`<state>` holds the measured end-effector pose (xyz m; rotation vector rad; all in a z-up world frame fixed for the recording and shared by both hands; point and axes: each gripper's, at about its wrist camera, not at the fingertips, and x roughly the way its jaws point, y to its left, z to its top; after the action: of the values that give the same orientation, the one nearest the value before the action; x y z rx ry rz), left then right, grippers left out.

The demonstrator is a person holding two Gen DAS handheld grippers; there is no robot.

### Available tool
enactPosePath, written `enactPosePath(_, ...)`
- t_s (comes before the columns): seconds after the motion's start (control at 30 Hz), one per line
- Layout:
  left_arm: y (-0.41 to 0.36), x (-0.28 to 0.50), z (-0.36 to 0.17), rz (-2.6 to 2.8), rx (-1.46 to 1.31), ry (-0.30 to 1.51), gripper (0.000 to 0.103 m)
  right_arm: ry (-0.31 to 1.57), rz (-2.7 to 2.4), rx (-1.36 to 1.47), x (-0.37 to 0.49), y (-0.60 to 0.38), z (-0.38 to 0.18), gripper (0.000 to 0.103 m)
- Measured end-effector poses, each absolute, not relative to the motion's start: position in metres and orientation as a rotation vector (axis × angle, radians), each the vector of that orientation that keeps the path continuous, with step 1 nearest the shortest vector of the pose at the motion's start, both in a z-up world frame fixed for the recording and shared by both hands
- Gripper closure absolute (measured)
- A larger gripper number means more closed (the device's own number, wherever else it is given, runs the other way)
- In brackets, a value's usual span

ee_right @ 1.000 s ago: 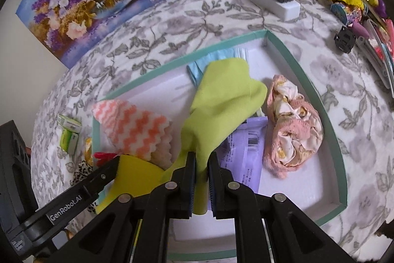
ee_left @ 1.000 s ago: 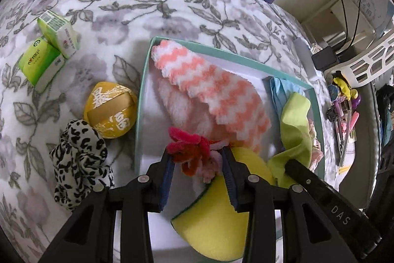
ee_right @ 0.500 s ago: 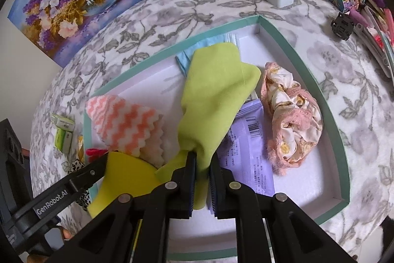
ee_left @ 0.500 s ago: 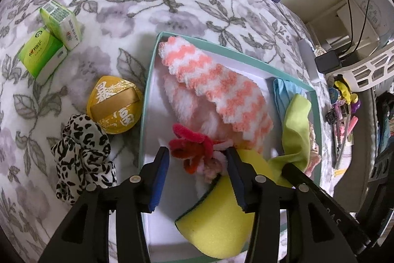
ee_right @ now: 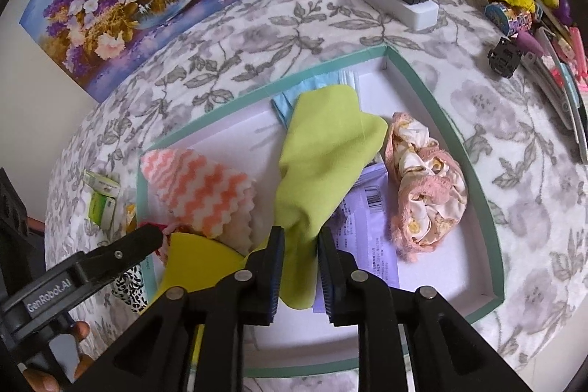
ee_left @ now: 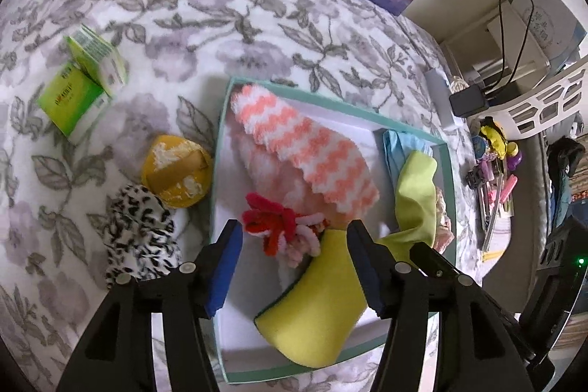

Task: Organize soft objects
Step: 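Carry both items over the white tray and open the left tool to drop the flower, then open the right tool to release the lime-green cloth into the tray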

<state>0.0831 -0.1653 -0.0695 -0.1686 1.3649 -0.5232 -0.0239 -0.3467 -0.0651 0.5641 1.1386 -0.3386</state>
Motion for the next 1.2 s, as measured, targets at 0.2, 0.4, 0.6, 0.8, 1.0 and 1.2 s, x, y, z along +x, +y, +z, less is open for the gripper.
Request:
enactPosePath(0.2, -0.160, 0.086, -0.061, -0.469, -0.121, 1.326, 0.040, 1.124, -0.347, 0.545, -0.025, -0.347, -0.058, 0.082)
enactPosePath(0.4, -0.155, 0.087, -0.067, -0.392, -0.073, 1.316, 0.013, 1.146, -0.377, 0.508, -0.025, -0.347, -0.062, 0.069)
enactPosePath(0.6, -0.148, 0.090, -0.069, -0.301, -0.020, 1.274, 0.004, 1.132, -0.383, 0.486, -0.024, -0.346, -0.060, 0.043)
enactPosePath(0.8, -0.142, 0.093, -0.070, -0.209, 0.072, 1.241, 0.004, 1.132, -0.389, 0.444, -0.022, -0.343, -0.061, 0.019)
enactPosePath(1.0, -0.135, 0.096, -0.071, -0.169, 0.080, 1.241, 0.004, 1.113, -0.397, 0.434, -0.022, -0.342, -0.060, 0.000)
enactPosePath(1.2, -0.136, 0.096, -0.070, -0.166, 0.102, 1.229, 0.004, 1.107, -0.394, 0.436, -0.021, -0.342, -0.060, 0.000)
